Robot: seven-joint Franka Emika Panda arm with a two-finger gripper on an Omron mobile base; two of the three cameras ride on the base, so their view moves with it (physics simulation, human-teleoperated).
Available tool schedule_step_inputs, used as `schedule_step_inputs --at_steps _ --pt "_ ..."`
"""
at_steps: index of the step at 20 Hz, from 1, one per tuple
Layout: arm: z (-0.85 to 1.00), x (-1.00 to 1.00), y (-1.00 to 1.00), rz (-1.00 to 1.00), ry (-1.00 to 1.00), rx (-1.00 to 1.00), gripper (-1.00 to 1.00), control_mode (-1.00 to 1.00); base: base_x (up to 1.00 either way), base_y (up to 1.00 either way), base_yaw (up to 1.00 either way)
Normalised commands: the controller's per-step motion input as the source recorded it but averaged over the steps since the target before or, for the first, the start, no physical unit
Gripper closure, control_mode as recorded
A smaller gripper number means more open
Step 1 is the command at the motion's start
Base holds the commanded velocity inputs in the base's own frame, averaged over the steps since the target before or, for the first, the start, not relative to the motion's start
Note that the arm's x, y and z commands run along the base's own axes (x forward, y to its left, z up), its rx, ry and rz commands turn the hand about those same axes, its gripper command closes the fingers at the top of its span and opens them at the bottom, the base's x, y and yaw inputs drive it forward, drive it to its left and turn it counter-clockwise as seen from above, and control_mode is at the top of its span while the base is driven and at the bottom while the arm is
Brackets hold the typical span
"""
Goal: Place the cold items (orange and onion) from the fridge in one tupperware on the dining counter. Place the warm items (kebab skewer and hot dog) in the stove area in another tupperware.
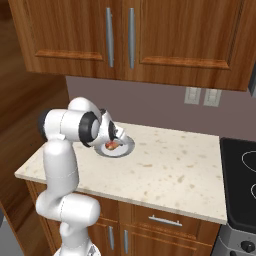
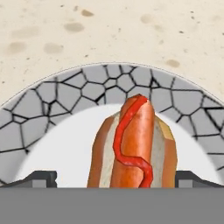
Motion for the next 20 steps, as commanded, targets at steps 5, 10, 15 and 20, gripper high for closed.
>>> schedule_step_inputs --at_steps 5,10,15,20 --pt "-0.6 0.0 0.0 0.0 0.09 0.0 1.0 -1.0 0.0 0.0 0.0" --pt "-0.49 -0.16 -0.27 -0.04 0.03 0.03 1.0 -1.0 0.0 0.0 0.0" --pt "-0.17 -0.65 -0.44 -0.1 -0.01 0.1 1.0 -1.0 0.0 0.0 0.0" --pt "0.19 -1.0 -0.62 -0.08 -0.06 0.11 1.0 -1.0 0.0 0.0 0.0"
